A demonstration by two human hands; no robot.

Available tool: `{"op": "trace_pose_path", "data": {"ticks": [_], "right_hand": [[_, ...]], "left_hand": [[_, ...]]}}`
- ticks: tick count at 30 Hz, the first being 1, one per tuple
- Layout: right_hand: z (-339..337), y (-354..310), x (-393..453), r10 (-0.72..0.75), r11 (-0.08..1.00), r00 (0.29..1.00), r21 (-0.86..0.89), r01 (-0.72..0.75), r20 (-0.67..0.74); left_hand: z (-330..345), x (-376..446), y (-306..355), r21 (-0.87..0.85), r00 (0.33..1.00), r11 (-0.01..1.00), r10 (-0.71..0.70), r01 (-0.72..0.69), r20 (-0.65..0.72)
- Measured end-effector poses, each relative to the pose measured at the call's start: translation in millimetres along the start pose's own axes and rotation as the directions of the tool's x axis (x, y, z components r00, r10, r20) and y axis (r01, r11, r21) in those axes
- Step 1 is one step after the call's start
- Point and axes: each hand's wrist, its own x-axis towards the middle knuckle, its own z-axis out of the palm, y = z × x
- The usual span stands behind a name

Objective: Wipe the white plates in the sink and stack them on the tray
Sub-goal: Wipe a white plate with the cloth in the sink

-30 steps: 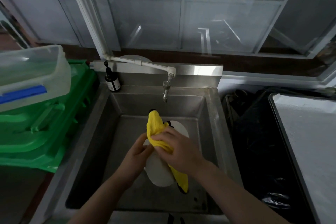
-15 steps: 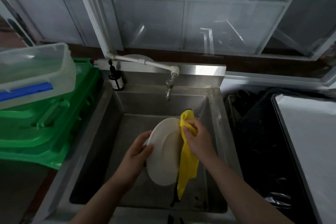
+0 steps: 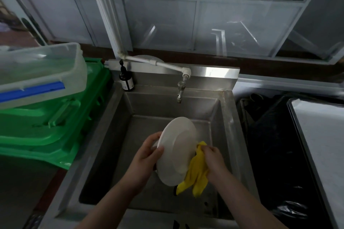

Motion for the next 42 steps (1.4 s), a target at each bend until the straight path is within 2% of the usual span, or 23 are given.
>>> {"op": "trace_pose_path", "data": {"ticks": [2,7,13,17,21,26,34,38,42], "right_hand": [[3.2,1.3,-2.3,-0.055,0.998,0.998,-0.044,0.054,-0.021],[8.1,-18.9,-20.2,-0.371,0.923,0.928,-0.096,0.372,0.035],[17.0,-43.4,-32.4,-0.608,0.744,0.784,-0.254,0.618,0.126],[27.4,-53.1,-40.3,-0.75,0.581,0.638,-0.286,0.761,0.175],[35.5,-54.5,-53.4,-0.808,0.412,0.492,-0.286,0.865,0.325],[38.0,-51.8,-66.0,-0.799,0.299,0.382,-0.245,0.922,0.464],[41.0,-31.6,-68.4,-0.76,0.322,0.359,-0.167,0.932,0.542],[39.1,-28.9,-67.3,-0.752,0.387,0.412,-0.161,0.908,0.515],[37.5,-30.8,-59.0,-0.773,0.441,0.49,-0.213,0.872,0.404]], "left_hand": [[-0.5,-0.6,-0.5,0.012,1.0,1.0,-0.014,0.014,0.016],[-1.6,2.1,6.3,0.003,1.0,1.0,-0.009,0.009,0.016],[-6.1,8.6,16.4,0.001,1.0,1.0,0.019,-0.019,0.017],[-6.5,11.8,21.1,-0.001,0.999,0.999,0.039,-0.039,0.015],[-5.1,12.1,22.6,-0.025,0.999,0.999,0.035,-0.035,0.001],[-4.4,15.5,19.1,-0.09,0.999,0.996,0.019,-0.023,-0.036],[-4.4,16.5,16.0,-0.114,0.996,0.993,-0.001,-0.009,-0.086],[-3.9,16.1,17.2,-0.103,0.997,0.995,-0.012,0.004,-0.071],[-3.8,15.1,19.7,-0.098,0.996,0.995,-0.02,0.011,-0.089]]}}
